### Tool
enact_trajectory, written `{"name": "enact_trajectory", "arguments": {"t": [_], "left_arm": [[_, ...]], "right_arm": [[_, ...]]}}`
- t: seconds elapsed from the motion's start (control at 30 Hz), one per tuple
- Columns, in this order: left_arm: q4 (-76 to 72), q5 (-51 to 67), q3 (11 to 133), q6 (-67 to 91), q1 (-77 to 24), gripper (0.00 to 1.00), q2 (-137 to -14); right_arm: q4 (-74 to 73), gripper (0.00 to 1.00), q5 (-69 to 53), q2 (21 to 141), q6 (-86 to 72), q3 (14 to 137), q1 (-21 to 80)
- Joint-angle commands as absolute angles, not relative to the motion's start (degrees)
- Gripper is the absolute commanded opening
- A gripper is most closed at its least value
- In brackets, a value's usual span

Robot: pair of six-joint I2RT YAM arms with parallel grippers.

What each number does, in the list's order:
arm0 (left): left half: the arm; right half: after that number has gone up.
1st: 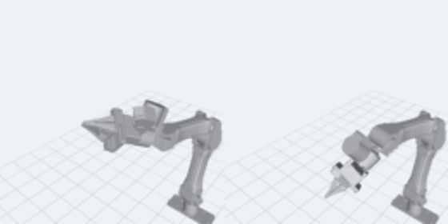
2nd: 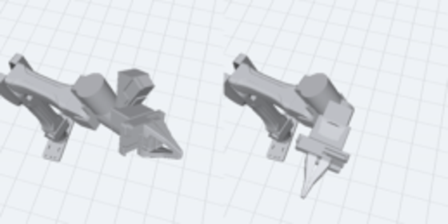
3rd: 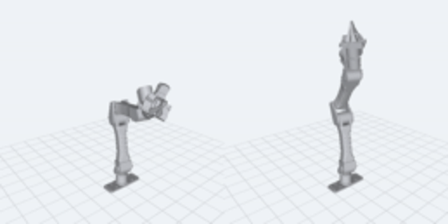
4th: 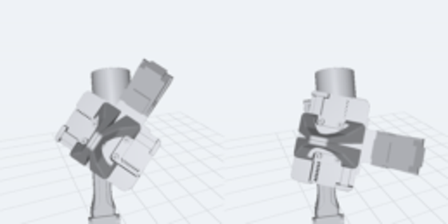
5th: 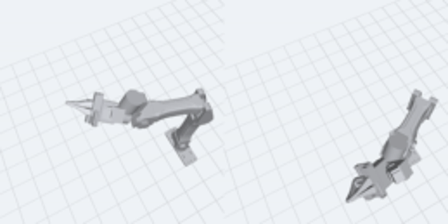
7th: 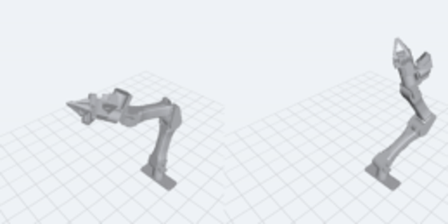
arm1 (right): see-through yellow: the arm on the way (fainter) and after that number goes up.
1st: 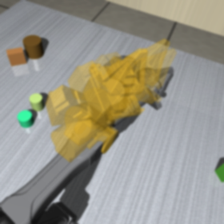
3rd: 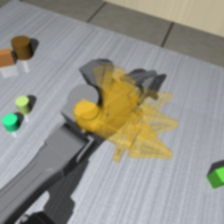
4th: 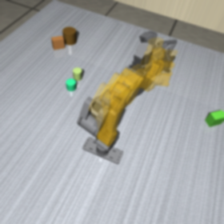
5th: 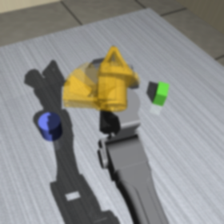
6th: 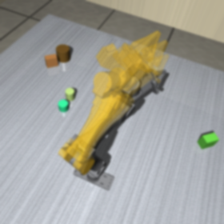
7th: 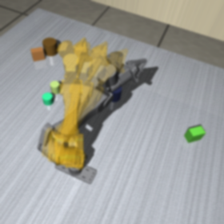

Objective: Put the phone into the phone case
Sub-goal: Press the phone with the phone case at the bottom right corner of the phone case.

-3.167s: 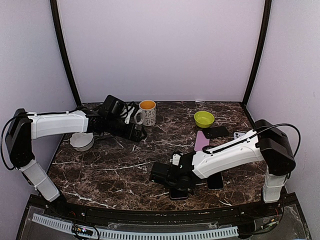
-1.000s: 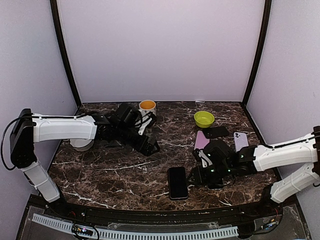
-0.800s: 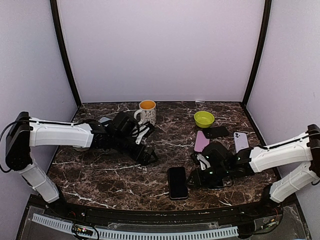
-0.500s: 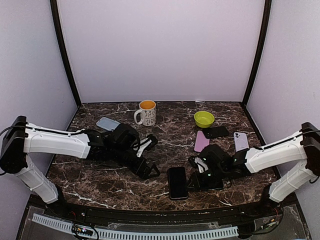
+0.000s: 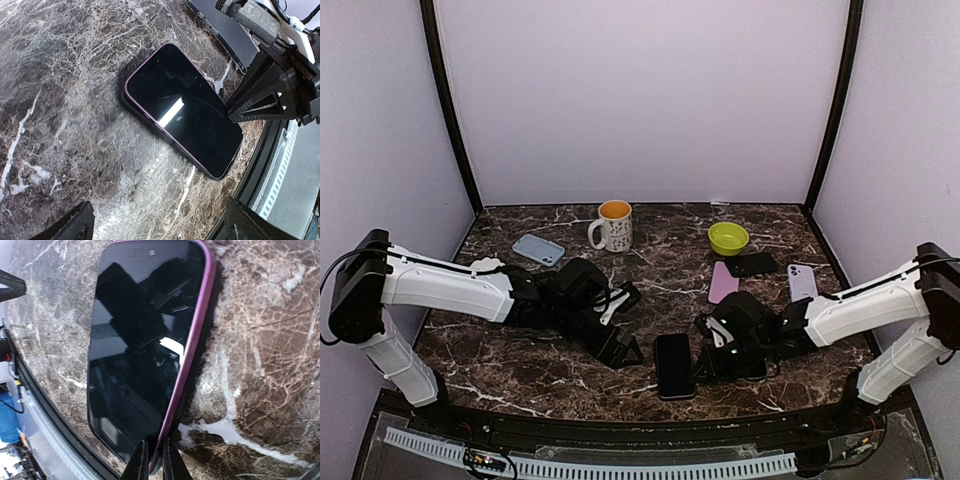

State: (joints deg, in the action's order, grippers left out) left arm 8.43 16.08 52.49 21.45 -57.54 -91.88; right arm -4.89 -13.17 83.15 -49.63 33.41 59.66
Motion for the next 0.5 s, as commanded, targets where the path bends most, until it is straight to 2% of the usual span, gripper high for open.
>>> {"name": "enact_trajectory", "arguments": {"t": [0.0, 0.47], "left_arm": [[9.46, 15.96, 54.57, 20.76, -57.83, 0.93, -91.71], [15.25, 9.71, 57.05, 16.43, -57.83, 0.94, -90.18]], "right_arm": [[-14.0, 0.08, -6.0, 87.96, -49.23, 36.4, 63.04], [-32.37, 0.06, 8.9, 96.32, -51.58, 45.9, 69.37]]}}
